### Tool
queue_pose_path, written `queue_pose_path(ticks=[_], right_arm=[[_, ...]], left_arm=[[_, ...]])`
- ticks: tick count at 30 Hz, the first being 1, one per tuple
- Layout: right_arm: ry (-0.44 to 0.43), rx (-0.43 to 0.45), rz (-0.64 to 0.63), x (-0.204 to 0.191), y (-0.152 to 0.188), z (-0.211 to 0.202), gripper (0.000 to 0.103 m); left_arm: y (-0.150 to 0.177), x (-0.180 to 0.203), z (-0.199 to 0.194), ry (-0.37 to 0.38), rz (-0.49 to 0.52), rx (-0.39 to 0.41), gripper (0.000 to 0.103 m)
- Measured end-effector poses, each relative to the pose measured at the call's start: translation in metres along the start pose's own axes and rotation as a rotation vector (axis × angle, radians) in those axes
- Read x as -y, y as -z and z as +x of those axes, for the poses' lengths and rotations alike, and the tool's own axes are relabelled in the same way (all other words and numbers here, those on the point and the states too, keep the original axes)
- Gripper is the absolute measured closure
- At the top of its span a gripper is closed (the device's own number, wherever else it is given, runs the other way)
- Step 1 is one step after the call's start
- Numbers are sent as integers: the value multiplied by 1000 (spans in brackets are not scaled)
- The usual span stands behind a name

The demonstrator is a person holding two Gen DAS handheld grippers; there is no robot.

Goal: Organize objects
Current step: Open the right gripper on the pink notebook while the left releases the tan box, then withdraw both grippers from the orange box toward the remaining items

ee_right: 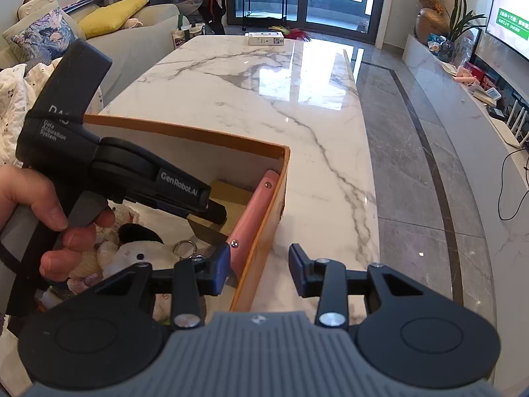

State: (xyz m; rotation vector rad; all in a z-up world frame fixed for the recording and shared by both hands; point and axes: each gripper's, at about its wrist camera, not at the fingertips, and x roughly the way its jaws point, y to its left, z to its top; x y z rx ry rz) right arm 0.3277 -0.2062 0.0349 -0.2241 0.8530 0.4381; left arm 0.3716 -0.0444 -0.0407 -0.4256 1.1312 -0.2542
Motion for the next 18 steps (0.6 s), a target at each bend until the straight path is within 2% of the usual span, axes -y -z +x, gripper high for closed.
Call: queue_pose_path(ticks=[2,6,12,18], right_arm=[[2,7,1,-1,1,-6,62],[0,18,8,-3,7,-19,62],[-20,55,34,-8,19,-47,61],[-61,127,94,-16,40,-82,57]], left_arm=[[4,-2,-8,2,-14,20,54],[13,0,-30,31,-12,54,54],[42,25,-88,34,118,130,54],[90,41,-145,16,203,217,54]])
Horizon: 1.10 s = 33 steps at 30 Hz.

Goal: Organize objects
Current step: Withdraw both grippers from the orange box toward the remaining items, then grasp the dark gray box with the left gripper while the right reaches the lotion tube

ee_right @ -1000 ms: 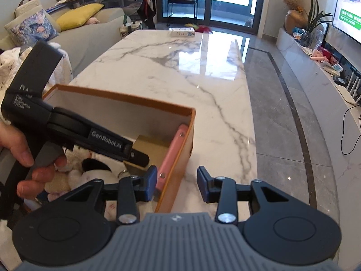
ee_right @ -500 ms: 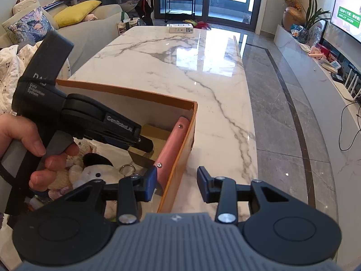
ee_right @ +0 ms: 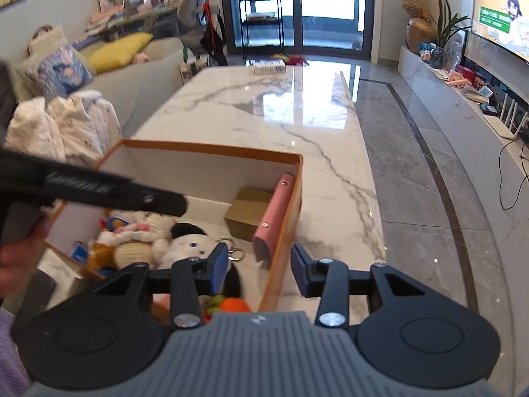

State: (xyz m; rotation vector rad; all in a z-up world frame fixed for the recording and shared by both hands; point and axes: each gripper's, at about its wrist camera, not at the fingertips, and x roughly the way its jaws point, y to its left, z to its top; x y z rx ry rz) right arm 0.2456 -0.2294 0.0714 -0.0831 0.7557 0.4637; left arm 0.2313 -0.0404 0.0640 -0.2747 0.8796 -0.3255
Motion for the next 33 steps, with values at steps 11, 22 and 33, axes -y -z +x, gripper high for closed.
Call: queue_pose_path(ticks=[11,22,33], right_arm=[[-52,87,67,-23,72,-36,55],[-3,25,94,-45,140,1,35],[-39,-8,36,-66,149,19,58]], left_arm=[[87,-1,-63,-128,-13,124,50],[147,-47,-64,-359,-154,194,31],[160,-74,-47,-331,-271,167,27]])
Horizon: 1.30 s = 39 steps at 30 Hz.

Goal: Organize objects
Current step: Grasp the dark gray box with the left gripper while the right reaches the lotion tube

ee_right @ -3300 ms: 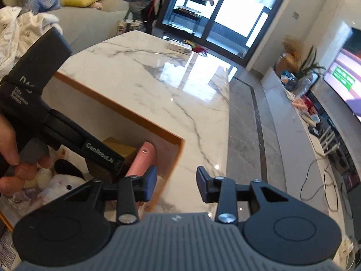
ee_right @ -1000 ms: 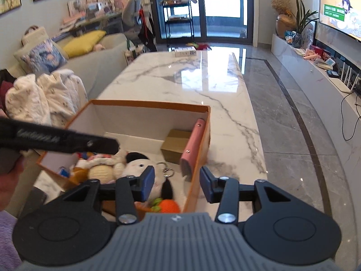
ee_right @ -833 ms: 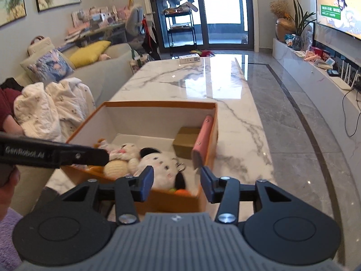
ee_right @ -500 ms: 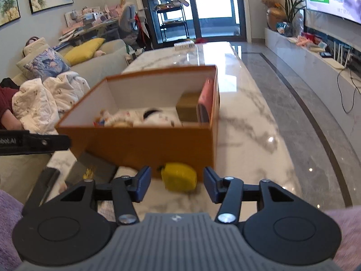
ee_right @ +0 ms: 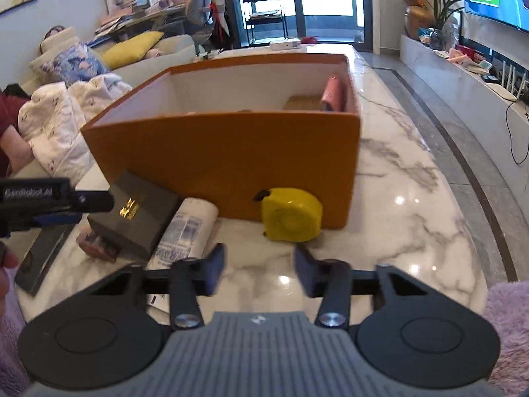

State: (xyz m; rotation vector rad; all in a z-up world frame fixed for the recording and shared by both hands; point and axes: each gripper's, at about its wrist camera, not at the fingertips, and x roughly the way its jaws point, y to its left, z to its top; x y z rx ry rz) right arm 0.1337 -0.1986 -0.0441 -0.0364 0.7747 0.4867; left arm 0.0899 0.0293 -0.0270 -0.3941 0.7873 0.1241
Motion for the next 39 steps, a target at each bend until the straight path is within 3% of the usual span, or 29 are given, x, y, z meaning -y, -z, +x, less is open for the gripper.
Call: queue_pose_path(ticks=[4,7,13,16,21,32,36,39], right_arm=[[-67,-26,17,-8,-5,11,65],[-101,-35,-11,-20,-8,20,80],[-182,-45,-51,-43,-13,33,85],[-198,-60,-63,-49,-14,42,87],[-205,-71,-62,-52,-14,49,97],[-201,-74,-41,-46,-13,46,95],[-221,-83,-18,-44,-13,48,93],[-222,-81,-21,-45,-12,48,93]], left_arm=[[5,2,5,-14,6,-19,27],[5,2,9,11,-6,-49,27],[5,3,14,14,8,-78,28],[3,3,15,26,17,-92,42],[-1,4,10,41,15,-88,50],[-9,19,-7,140,-7,-71,50],[-11,28,1,162,-5,-97,56],[-8,41,7,110,38,-83,55]])
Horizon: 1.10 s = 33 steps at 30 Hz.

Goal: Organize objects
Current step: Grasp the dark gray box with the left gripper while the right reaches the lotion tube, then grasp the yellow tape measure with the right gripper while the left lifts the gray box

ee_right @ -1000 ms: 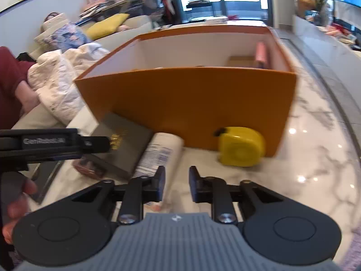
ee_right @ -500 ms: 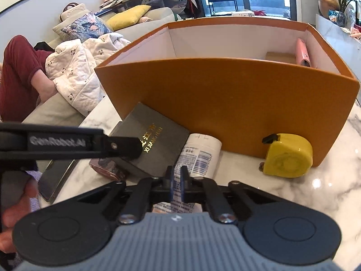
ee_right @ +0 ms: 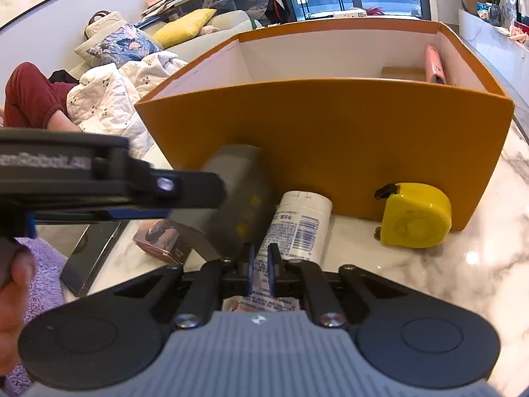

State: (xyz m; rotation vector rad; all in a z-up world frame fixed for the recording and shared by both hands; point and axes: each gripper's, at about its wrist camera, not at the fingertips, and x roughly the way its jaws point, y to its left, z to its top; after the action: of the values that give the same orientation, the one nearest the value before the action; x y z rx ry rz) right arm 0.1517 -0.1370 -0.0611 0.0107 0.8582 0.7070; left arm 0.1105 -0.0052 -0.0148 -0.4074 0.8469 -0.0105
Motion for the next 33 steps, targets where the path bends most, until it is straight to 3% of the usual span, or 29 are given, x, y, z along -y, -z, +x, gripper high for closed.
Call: queue_pose_path(ticks=[3,7,14,16,18,20,26,30,33], right_arm=[[-1,3,4,2,1,-2,92],[-5,8,18,5,3,-4,92],[25,39,5,9,5,-18,91],[51,60,7,13,5,-25,85],[95,90,20,18,7,-34,72],[152,121,16,21,8,-42,71],[326,165,-26,25,11,-48,54],[362,150,-22,35,10,-39,44],[363,142,2,42,7,-34,43]], left_arm=[[0,10,2,-57,59,28,54],[0,17,5,-49,90,13,45],[1,26,16,-117,164,0,45],[2,25,17,-120,167,-12,46],[3,23,18,-129,175,-16,55],[3,21,20,-134,181,-22,62],[5,18,21,-138,178,-28,62],[5,16,21,-132,179,-24,62],[4,14,22,-125,177,-22,63]])
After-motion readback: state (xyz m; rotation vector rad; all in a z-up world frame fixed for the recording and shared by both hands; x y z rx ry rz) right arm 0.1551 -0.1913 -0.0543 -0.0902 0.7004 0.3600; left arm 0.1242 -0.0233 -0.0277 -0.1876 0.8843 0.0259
